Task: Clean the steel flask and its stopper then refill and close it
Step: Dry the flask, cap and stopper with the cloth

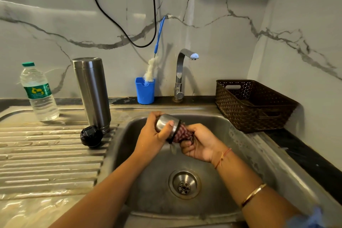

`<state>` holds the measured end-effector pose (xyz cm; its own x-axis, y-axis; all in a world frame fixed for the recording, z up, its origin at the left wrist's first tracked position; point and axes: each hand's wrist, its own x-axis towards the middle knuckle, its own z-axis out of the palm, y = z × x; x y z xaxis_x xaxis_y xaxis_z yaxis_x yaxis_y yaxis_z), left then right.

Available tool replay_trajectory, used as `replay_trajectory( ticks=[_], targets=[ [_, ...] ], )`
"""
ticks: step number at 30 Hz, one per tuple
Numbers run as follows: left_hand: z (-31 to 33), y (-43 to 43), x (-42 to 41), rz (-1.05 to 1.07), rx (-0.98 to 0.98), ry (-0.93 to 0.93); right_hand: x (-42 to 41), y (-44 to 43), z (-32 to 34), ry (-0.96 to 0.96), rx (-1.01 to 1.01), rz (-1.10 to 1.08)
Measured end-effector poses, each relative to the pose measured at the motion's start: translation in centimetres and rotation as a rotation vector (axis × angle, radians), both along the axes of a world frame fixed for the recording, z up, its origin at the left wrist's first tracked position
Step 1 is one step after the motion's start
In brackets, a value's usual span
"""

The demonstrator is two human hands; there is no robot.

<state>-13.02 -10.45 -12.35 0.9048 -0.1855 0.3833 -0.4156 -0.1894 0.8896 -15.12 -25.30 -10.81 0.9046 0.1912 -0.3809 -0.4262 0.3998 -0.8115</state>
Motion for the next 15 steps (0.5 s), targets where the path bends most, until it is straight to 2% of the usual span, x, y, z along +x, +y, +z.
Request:
replay_trajectory(
  ticks=[4,8,11,15],
  targets=[
    [-0.5,-0.1,0.5,0.09,-0.311,0.345,0.2,-0.1,0.2,-0.024,-0.143,-0.2],
    [-1.0,0.9,1.7,0.032,-0.708,0.659,0.0,-1.5,0.5,-0.055,-0.181,-0.4],
    [-1.1,1.5,1.9,0.01,-0.719,0.746,-0.1,-1.6,0.7,-0.138,-0.278,-0.406],
    [-1.3,1.3,2.0,0.072,-0.65,0.716,-0.3,-0.2,0.8,-0.274,-0.397,-0.433]
  ],
)
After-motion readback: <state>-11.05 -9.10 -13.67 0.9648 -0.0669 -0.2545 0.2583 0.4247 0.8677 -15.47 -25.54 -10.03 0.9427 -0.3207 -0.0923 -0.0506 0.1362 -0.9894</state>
